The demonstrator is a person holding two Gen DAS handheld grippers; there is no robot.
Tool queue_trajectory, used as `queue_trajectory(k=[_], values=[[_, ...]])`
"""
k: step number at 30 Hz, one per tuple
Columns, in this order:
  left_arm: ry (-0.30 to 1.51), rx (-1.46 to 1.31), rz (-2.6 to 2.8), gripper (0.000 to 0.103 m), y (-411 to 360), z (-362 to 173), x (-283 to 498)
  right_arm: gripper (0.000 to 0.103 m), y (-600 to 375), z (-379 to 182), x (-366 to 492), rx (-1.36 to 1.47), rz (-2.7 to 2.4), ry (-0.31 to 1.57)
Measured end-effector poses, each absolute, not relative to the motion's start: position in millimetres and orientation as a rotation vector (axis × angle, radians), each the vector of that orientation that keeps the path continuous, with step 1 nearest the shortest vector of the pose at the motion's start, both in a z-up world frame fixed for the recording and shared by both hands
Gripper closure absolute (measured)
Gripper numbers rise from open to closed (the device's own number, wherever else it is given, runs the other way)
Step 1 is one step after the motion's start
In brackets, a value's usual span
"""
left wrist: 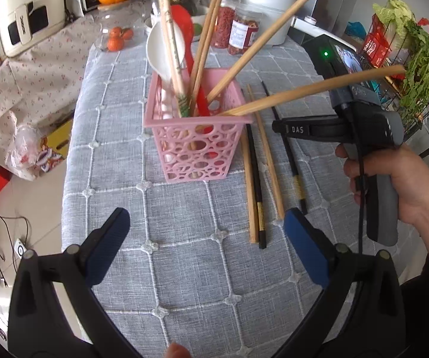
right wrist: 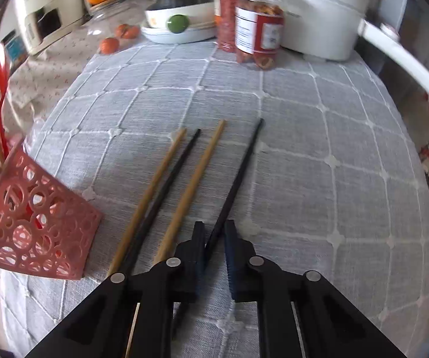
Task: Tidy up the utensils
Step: 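Move the right tool over the black chopsticks and grasp one, then grasp a wooden chopstick with the left tool while the right tool lifts the black chopstick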
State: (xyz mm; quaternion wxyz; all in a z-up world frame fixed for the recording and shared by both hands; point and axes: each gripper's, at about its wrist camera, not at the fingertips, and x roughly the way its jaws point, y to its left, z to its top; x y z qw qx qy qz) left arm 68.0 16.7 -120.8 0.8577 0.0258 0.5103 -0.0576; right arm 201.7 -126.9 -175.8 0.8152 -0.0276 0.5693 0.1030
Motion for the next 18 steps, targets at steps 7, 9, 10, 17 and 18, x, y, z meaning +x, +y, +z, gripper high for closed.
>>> queue_trajectory(k=[7, 9, 10, 17, 18], values=[[1.098, 0.122, -0.168, 0.001, -16, -131, 61, 0.097, -165, -170, 197, 0.061, 0.200, 1.276], [1.106, 0.191, -0.175, 0.001, -37, -139, 56, 0.097, -184, -163, 195, 0.109, 0.193, 1.268], [1.112, 0.218, -0.178, 0.001, -48, -145, 53, 0.097, -193, -160, 194, 0.125, 0.187, 1.263], [1.097, 0.220, -0.139, 0.001, -109, -171, 61, 0.097, -260, -150, 187, 0.184, 0.122, 1.249], [1.083, 0.204, -0.125, 0.001, -115, -172, 67, 0.097, -269, -149, 186, 0.192, 0.109, 1.242]])
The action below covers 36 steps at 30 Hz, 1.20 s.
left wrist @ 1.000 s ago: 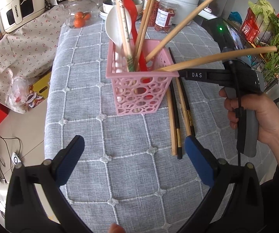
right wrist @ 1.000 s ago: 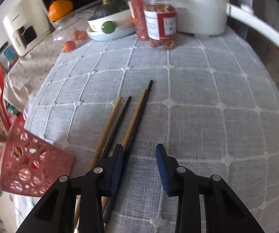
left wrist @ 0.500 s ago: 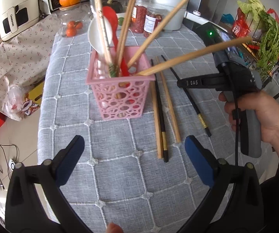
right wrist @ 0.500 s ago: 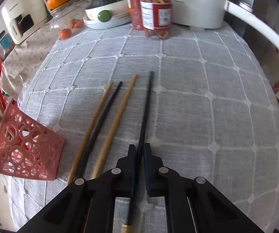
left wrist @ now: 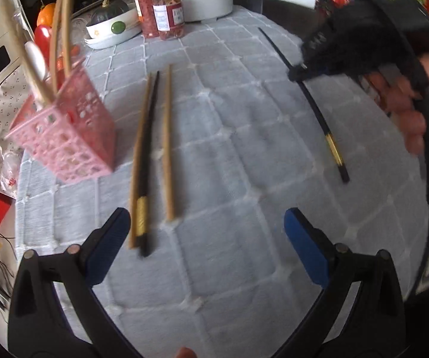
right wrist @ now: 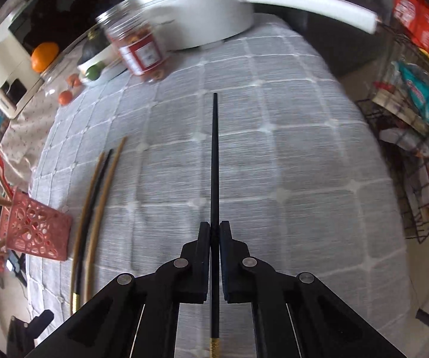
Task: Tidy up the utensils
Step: 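Grasp a wooden chopstick with the left tool while the right tool lifts the black chopstick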
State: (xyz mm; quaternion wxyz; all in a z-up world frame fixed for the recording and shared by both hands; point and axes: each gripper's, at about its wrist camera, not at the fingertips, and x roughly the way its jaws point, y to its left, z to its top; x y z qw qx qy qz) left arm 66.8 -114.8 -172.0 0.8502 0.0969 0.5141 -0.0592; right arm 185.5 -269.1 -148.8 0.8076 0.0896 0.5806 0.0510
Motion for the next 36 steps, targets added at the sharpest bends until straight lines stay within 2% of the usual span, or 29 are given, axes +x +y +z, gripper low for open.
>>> queue_trajectory(k=[6, 8, 11, 13, 21, 26, 28, 30, 31, 33, 36], values=[[0.980, 0.154, 0.041, 0.007, -150, -162, 127, 0.097, -313, -147, 178, 0.264, 0.057, 1.225], [0.949, 0.169, 0.100, 0.011, -157, -159, 145, 0.097, -320, -149, 177, 0.277, 0.055, 1.225], [0.955, 0.166, 0.187, 0.021, -157, -164, 176, 0.097, -327, -150, 176, 0.295, 0.059, 1.222], [0.993, 0.132, 0.221, 0.033, -153, -172, 193, 0.097, -329, -150, 177, 0.308, 0.064, 1.219], [1.019, 0.205, 0.301, 0.034, -147, -194, 214, 0.097, -329, -148, 179, 0.317, 0.080, 1.215], [1.056, 0.142, 0.273, 0.038, -137, -197, 222, 0.097, -326, -147, 181, 0.315, 0.082, 1.211], [1.069, 0.108, 0.232, 0.054, -138, -197, 222, 0.097, -325, -148, 182, 0.320, 0.086, 1.213], [1.084, 0.091, 0.207, 0.065, -140, -197, 221, 0.097, -325, -149, 183, 0.322, 0.087, 1.213], [1.096, 0.069, 0.183, 0.076, -141, -197, 221, 0.097, -324, -148, 183, 0.321, 0.087, 1.213], [1.120, 0.020, 0.150, 0.087, -140, -197, 221, 0.097, -324, -148, 183, 0.320, 0.087, 1.213], [1.150, 0.011, 0.114, 0.092, -142, -196, 219, 0.097, -325, -145, 182, 0.317, 0.084, 1.204]])
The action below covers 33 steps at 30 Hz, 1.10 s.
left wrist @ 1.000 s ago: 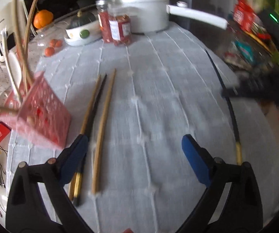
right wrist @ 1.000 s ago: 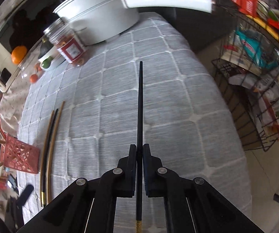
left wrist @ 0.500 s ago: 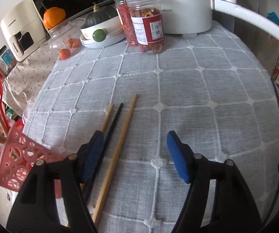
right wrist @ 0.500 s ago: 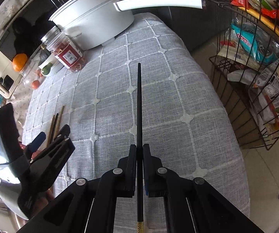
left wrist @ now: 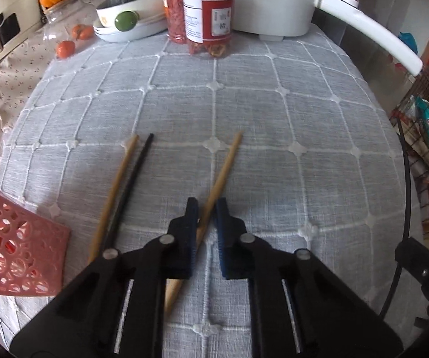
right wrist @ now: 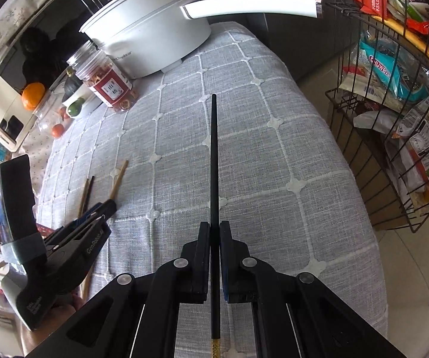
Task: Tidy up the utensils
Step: 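Grasp a wooden chopstick with the left tool while the right tool lifts the black chopstick, then insert both held chopsticks into the pink basket and open both tools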
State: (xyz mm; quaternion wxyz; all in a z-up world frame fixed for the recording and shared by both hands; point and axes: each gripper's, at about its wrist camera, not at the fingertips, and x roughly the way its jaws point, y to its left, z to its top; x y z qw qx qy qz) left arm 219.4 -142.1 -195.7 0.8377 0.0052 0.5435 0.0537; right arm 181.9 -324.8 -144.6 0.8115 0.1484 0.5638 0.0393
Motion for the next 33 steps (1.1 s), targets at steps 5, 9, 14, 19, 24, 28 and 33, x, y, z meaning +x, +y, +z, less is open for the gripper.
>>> queue_trajectory(k=[5, 9, 14, 19, 24, 28, 33], values=[[1.176, -0.054, -0.069, 0.096, -146, -186, 197, 0.097, -329, -131, 175, 0.312, 0.076, 1.162], [1.130, -0.060, -0.230, 0.096, -152, -167, 164, 0.097, -332, -110, 165, 0.312, 0.072, 1.105], [0.992, -0.046, -0.364, 0.096, -150, -125, 124, 0.097, -331, -78, 148, 0.312, 0.085, 1.021], [0.869, -0.033, -0.456, 0.096, -141, -71, 87, 0.097, -319, -44, 132, 0.278, 0.100, 0.932], [0.719, -0.037, -0.508, 0.096, -118, -20, 52, 0.097, -308, -6, 118, 0.255, 0.122, 0.826], [0.592, -0.049, -0.522, 0.096, -90, 24, 33, 0.097, -298, 25, 109, 0.246, 0.155, 0.742], [0.428, -0.094, -0.488, 0.096, -43, 71, 23, 0.097, -282, 53, 100, 0.268, 0.215, 0.662]])
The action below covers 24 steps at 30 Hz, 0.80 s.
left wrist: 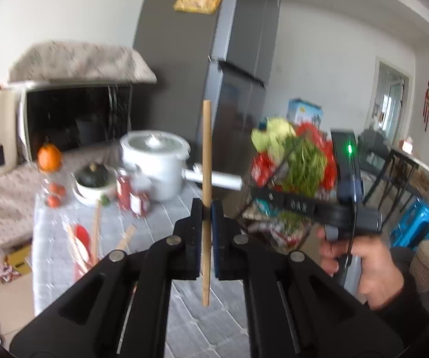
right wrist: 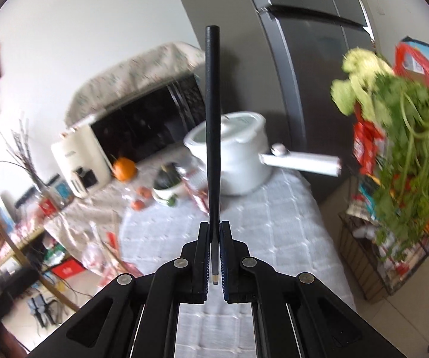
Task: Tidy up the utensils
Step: 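Insert both held chopsticks into the pink basket and open both tools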
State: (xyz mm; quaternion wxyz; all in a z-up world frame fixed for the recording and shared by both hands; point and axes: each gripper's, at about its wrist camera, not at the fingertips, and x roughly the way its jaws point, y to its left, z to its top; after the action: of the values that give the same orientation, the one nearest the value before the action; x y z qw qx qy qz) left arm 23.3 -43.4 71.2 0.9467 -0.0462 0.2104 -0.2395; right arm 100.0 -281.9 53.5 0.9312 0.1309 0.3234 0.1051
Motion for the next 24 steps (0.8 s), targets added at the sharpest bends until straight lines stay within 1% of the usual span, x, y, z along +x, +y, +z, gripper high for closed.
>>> queue_trajectory(k=[4, 8, 12, 19, 24], values=[[0.359, -0.081, -0.393, 0.096, -11, 82, 31, 0.097, -260, 71, 98, 0.277, 0.281, 0.612], [0.333, -0.115, -0.300, 0.096, 20, 73, 45, 0.097, -233, 82, 102, 0.247, 0.337, 0.579], [0.316, -0.174, -0.246, 0.096, 43, 52, 56, 0.097, -205, 83, 104, 0.228, 0.404, 0.576], [0.303, -0.120, -0.201, 0.096, 51, 23, 73, 0.097, -182, 84, 101, 0.215, 0.456, 0.563], [0.379, -0.061, -0.191, 0.096, 45, -1, 87, 0.097, -171, 87, 98, 0.218, 0.482, 0.546]])
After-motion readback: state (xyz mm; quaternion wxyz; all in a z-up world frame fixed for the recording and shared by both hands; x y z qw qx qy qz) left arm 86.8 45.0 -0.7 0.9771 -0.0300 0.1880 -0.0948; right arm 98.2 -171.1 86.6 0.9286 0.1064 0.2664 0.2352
